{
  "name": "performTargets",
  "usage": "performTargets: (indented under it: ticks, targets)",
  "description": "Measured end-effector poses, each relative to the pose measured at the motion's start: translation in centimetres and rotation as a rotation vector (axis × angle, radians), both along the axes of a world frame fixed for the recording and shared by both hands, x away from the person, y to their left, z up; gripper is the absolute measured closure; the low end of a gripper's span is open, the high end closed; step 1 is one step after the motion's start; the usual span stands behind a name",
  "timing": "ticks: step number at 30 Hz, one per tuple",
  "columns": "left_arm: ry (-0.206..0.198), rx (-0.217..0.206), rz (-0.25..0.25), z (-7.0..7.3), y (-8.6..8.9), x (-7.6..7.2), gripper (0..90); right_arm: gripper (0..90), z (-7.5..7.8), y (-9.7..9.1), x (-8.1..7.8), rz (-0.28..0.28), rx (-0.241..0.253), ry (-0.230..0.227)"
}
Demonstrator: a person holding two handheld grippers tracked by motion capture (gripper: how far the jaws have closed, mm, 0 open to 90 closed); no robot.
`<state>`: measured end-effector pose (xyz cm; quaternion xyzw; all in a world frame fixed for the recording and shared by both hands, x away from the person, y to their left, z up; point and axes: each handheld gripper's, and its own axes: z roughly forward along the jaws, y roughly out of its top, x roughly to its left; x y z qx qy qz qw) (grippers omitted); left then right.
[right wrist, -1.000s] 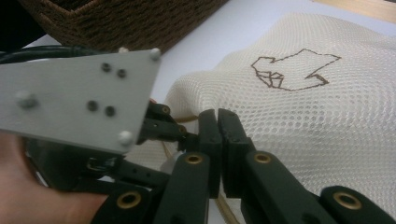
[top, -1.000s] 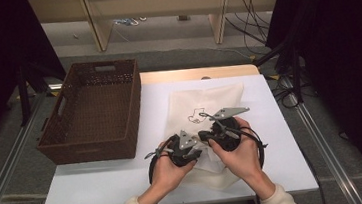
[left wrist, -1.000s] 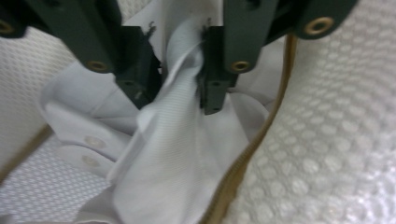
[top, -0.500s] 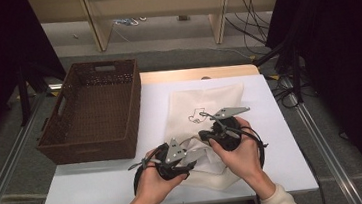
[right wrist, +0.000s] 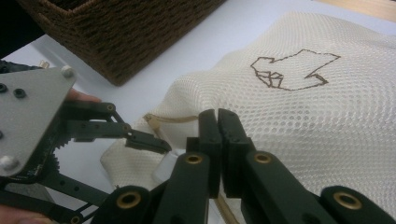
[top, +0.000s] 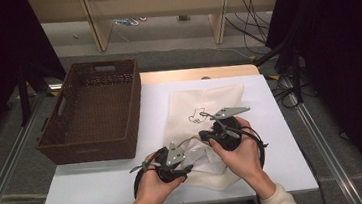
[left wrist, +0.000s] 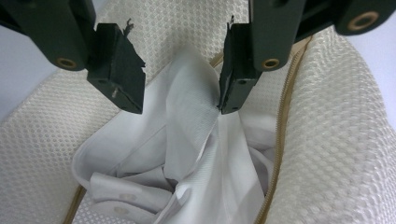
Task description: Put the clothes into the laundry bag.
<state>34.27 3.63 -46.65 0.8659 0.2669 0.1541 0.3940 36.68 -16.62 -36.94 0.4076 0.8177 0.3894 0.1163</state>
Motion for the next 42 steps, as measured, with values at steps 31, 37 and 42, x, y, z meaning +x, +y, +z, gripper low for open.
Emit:
performTargets:
  ticks: [31, 37, 42]
  targets:
    - [0.061, -0.01, 0.047, -0.4, -1.2, 0.7, 83.7, 90.0, -0.2, 0.3, 0.0, 0.007, -0.01, 0.001]
    - [0.058, -0.04, 0.058, 0.2, -1.6, 1.0, 83.7, 90.0, -0.2, 0.3, -0.1, 0.007, -0.006, 0.002]
    - [0.081, -0.066, 0.112, 0.5, -2.5, 1.2, 83.8, 90.0, -0.2, 0.3, 0.0, 0.01, -0.009, -0.007]
